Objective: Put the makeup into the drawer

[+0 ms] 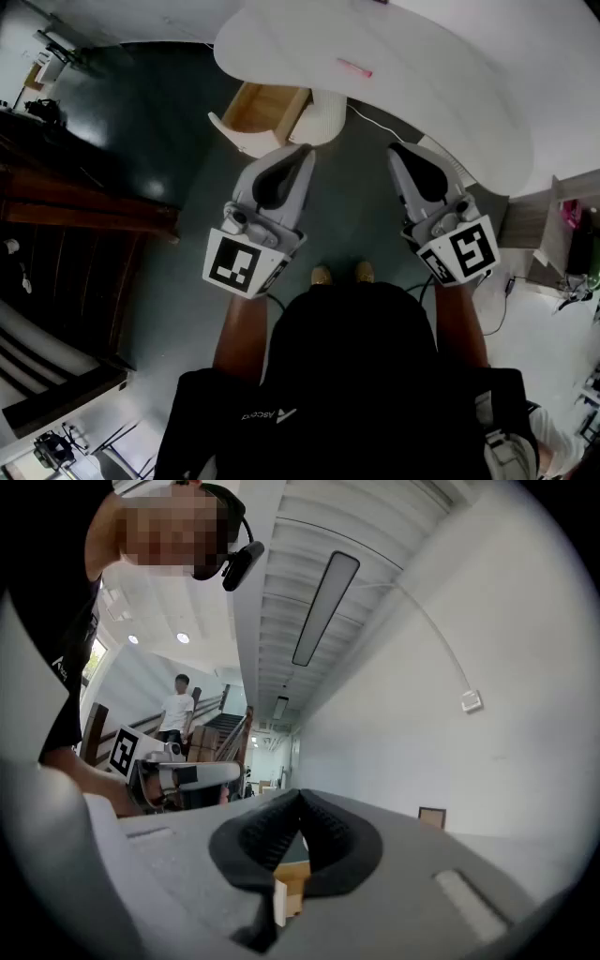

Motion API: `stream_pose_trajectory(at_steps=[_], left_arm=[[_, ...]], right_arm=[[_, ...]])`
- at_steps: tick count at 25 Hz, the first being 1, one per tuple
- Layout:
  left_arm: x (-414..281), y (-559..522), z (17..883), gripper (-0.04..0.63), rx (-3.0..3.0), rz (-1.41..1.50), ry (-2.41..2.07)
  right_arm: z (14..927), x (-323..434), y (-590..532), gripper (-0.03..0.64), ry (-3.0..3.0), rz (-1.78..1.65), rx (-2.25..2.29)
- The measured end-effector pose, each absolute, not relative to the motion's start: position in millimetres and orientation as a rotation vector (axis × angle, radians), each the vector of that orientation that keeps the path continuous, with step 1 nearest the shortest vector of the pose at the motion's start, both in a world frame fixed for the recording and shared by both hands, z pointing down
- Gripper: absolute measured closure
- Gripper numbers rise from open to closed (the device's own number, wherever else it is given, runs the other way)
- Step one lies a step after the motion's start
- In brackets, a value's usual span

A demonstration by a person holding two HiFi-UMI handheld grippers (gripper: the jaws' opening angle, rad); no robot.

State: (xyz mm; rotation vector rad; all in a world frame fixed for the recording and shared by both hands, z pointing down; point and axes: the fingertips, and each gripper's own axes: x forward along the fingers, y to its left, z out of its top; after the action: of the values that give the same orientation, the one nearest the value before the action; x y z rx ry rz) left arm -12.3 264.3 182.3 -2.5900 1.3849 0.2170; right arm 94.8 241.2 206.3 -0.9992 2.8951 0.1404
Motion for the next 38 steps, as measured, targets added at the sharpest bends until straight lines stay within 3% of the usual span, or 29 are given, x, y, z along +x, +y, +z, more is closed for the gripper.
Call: stream_pose_trajectory(at_steps=[20,38], left_arm=[[-60.7,234.0,206.5,0.584,-2.677,0.161,1.263],[-30.2,30.8,250.7,0.581,-2.729,-0.143,1.153]], right_arm=[[222.8,50.8,219.3,0.614,2.910,0.068,-1.084],[254.7,79.0,33.3,0.614,2.907,0.019,-1.091]])
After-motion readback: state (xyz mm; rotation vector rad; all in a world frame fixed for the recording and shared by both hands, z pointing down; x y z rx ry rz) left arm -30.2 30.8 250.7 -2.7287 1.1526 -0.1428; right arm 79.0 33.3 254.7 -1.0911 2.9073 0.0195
